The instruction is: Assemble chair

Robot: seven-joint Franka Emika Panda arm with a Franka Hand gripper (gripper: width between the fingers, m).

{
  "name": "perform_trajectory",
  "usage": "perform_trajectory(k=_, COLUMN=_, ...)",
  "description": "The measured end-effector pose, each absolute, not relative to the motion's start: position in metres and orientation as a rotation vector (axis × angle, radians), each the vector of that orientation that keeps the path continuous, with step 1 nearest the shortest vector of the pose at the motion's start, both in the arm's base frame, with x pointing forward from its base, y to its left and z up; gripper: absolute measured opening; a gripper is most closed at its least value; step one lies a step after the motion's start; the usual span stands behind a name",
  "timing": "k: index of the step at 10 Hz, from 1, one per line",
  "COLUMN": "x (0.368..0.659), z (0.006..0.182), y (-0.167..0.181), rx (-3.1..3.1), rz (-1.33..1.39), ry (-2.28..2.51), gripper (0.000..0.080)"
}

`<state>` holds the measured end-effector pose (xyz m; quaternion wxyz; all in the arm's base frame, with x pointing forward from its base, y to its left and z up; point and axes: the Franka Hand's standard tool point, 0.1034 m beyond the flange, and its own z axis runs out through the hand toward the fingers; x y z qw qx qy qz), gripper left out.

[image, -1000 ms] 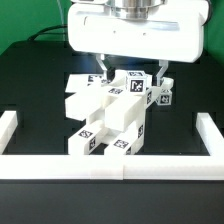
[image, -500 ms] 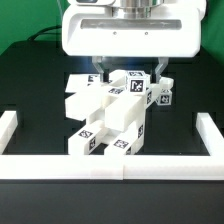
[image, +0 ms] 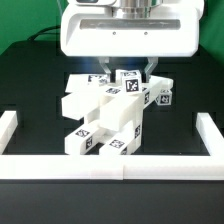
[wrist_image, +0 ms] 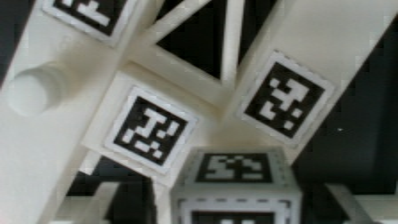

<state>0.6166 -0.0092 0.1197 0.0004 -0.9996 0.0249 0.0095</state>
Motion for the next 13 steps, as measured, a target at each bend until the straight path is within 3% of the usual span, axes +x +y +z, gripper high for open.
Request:
perform_trajectory(k=1, x=0.6166, z=0.1196, y=-0.0095, rx=-3.139, rz=0.030, ry=0.126, gripper=0.0286)
perform_trajectory(k=13, x=0.6166, z=0.1197, y=-0.0092, rx=-2.876, rz=0.028, ry=1.279, gripper=0.0288)
